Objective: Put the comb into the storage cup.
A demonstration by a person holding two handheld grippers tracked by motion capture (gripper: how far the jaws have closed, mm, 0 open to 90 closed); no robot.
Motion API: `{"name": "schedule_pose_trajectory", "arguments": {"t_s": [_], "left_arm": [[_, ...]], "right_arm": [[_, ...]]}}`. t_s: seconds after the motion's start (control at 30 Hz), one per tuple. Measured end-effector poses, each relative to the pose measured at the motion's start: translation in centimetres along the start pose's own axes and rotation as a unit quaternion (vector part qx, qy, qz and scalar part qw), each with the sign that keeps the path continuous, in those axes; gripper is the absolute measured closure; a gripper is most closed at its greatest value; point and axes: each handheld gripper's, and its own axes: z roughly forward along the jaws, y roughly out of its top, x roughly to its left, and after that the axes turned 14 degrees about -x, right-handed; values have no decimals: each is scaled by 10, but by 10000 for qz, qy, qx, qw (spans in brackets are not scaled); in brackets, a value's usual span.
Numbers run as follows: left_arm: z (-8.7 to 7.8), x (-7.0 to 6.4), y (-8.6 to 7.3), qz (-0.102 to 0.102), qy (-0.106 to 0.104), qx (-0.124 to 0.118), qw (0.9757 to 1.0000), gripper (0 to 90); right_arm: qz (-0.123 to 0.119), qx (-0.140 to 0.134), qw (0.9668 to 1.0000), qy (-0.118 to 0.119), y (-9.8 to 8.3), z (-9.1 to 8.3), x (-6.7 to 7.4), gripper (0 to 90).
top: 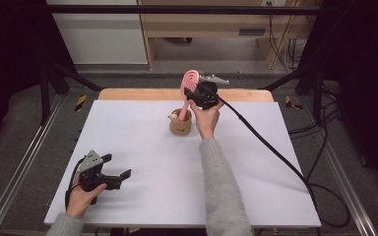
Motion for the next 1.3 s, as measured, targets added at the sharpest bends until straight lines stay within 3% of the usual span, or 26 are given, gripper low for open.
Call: {"name": "schedule_pose_trajectory", "arguments": {"t_s": [0.53, 1.3], "left_arm": [[0, 0, 0, 3, -4, 1, 10000, 0], [1, 0, 0, 12, -8, 8, 10000, 0]], "right_arm": [[169, 66, 9998, 1, -15, 1, -5, 630], [536, -19, 9985, -67, -20, -5, -22, 624]]}}
